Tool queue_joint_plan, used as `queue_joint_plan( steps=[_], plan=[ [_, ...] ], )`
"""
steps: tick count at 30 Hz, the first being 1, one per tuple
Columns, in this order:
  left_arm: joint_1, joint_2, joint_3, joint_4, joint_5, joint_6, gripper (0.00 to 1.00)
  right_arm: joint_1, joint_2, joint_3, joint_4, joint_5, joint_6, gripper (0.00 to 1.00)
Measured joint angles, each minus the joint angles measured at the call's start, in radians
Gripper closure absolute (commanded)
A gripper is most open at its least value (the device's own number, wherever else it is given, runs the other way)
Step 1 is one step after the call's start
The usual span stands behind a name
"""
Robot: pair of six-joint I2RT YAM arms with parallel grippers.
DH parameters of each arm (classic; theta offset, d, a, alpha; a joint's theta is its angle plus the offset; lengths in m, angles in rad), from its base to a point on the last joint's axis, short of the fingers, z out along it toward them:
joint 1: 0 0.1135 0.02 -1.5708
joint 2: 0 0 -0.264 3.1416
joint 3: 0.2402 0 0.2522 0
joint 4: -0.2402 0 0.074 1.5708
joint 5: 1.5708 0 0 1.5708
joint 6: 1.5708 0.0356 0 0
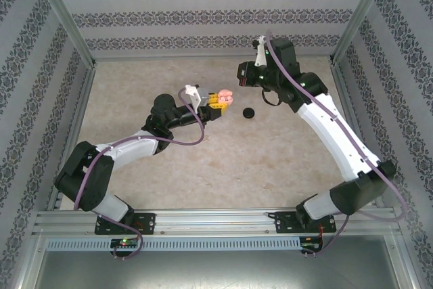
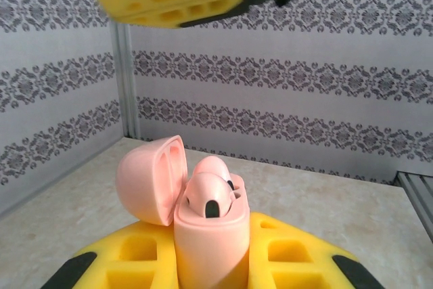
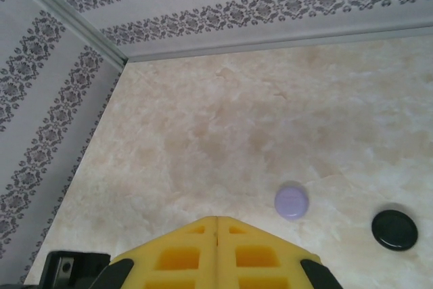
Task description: Insert the wireless bluetooth earbuds into the charging case
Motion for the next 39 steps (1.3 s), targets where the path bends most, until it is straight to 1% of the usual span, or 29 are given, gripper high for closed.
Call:
queue_joint_plan(
  steps=[5,9,17,29,36,39],
  plan=[
    [-0.011,0.000,0.002,-0.008,0.013,0.000,1.00,0.000,0.084,0.068,-0.014,-0.048,-0.001,1.00],
    [-0.012,0.000,0.005,-0.008,0.013,0.000,1.00,0.000,0.110,0.079,-0.030,-0.079,-0.001,1.00],
    [-0.013,0.000,0.005,-0.008,0.013,0.000,1.00,0.003,0.111,0.076,-0.040,-0.101,-0.001,1.00],
    [-0.023,0.006,0.025,-0.009,0.012,0.019,1.00,0.043,0.111,0.060,-0.048,-0.128,-0.012,1.00],
    [-0.024,0.013,0.032,-0.026,0.016,0.027,1.00,0.066,0.108,0.019,-0.056,-0.149,-0.026,1.00],
    [-0.024,0.018,0.033,-0.045,0.018,0.031,1.00,0.068,0.082,-0.010,-0.056,-0.149,-0.031,1.00]
  ],
)
